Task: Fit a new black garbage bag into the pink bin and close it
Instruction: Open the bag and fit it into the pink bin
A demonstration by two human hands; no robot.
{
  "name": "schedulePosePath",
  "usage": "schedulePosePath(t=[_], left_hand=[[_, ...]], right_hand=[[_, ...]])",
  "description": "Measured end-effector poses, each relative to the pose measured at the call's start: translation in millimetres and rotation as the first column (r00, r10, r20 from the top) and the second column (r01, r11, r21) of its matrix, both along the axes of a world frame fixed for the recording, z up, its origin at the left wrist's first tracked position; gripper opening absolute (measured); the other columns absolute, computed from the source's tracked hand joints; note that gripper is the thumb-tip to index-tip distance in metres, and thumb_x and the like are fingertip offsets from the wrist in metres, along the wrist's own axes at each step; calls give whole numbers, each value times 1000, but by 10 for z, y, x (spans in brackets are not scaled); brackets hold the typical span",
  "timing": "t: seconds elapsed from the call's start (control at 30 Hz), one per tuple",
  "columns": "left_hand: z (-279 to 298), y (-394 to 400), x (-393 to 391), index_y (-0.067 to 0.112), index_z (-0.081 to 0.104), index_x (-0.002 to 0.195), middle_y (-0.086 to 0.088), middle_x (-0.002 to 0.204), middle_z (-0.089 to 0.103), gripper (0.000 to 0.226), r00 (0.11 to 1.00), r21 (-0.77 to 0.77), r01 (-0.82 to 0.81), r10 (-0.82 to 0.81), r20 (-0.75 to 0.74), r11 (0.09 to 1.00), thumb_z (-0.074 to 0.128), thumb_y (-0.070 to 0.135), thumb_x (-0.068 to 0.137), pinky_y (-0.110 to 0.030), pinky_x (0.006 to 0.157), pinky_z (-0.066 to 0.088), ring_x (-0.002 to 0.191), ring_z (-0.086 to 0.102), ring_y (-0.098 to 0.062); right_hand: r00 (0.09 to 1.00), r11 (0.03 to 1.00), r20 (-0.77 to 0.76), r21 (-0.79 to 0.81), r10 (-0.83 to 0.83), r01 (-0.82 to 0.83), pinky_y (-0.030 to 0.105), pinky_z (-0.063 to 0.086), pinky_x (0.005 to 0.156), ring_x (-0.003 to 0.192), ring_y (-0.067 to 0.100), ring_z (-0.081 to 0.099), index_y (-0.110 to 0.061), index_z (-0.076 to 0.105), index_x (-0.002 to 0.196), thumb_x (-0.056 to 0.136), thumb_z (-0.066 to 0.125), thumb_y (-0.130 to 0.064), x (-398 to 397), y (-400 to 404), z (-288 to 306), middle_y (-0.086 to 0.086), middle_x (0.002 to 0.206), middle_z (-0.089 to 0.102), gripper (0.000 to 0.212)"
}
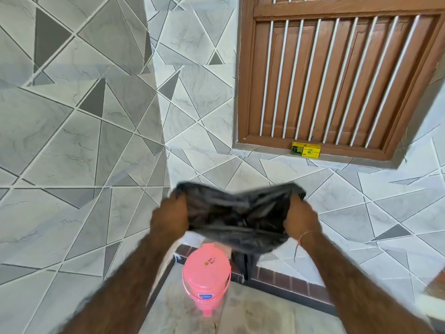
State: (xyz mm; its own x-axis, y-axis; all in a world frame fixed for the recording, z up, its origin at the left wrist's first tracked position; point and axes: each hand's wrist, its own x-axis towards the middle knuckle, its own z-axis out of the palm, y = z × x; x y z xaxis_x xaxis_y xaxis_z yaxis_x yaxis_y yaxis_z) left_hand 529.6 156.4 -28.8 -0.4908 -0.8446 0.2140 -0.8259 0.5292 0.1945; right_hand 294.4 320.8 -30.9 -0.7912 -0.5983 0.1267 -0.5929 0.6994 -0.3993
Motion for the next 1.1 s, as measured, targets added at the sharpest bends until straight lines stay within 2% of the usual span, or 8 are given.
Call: schedulePosePath(t=[0.13, 0.2, 0.27, 0.4, 0.63, 0.8, 0.97, 1.1], left_hand=[[369, -27, -32, 10, 40, 135, -21, 118, 53, 66, 824, -374, -246, -10, -567, 894, 57, 2, 72, -48, 77, 50, 98, 52, -40], [-132, 23, -23, 9, 33, 142, -17, 119, 55, 69, 987, -331, -50, -3, -158, 942, 56, 5, 77, -46, 73, 52, 94, 57, -38], [-905, 105, 80, 12, 35, 140, -9, 128, 49, 59, 964, 134, -11, -26, 265, 991, 54, 12, 84, -45, 90, 51, 111, 56, -31], [-1512, 232, 303, 19, 45, 128, -4, 131, 44, 42, 955, 238, -95, 21, 294, 967, 52, 23, 87, -40, 95, 48, 118, 52, -26], [-1107, -6, -89, 7, 51, 117, -16, 123, 51, 37, 976, 386, -128, 184, -112, 914, 50, 11, 80, -45, 96, 47, 113, 56, -39], [-604, -56, -304, 5, 54, 115, -19, 122, 55, 34, 952, 225, -105, 164, -259, 969, 49, 7, 81, -46, 93, 46, 110, 57, -42], [-195, 116, -414, 10, 50, 124, -18, 121, 54, 46, 893, -179, -139, 45, -447, 974, 47, 3, 79, -50, 73, 51, 90, 61, -45], [-1197, 296, -230, 18, 38, 138, -9, 126, 56, 46, 973, 196, -51, 5, 231, 979, 40, 14, 92, -43, 88, 53, 107, 62, -31]], right_hand=[[948, 886, -308, -459, -83, -71, 51, 49, 77, 92, 53, 59, -9, 45, 133, 86, 50, -3, 58, -53, 384, 27, 120, 55, 48], [987, 986, -151, -144, 63, -85, 48, 50, 77, 92, 48, 62, -13, 40, 141, 90, 47, -8, 40, -40, -63, 24, 117, 57, 52], [952, 953, 300, 270, 53, -138, 41, 54, 78, 96, 39, 64, -10, 44, 138, 93, 47, -18, 60, 96, -781, 19, 112, 61, 46], [971, 860, 188, 461, 145, -218, 40, 48, 94, 114, 38, 59, -18, 40, 134, 88, 36, -22, 30, 382, -1426, 17, 126, 60, 46], [976, 965, 195, 222, 94, -137, 41, 50, 94, 112, 40, 60, -11, 53, 123, 89, 57, -29, -213, 65, -1037, 21, 121, 63, 38], [991, 976, 35, 172, 127, -131, 44, 49, 95, 115, 42, 58, -6, 51, 125, 88, 54, -15, -340, -92, -488, 23, 126, 59, 37], [970, 945, -222, -284, 98, -160, 50, 50, 85, 100, 45, 61, -27, 31, 143, 90, 47, -13, -327, -84, -43, 18, 123, 58, 57], [971, 925, 198, 326, 136, -196, 42, 48, 95, 112, 37, 60, -16, 55, 128, 98, 34, -33, -411, 180, -1032, 16, 127, 61, 40]])
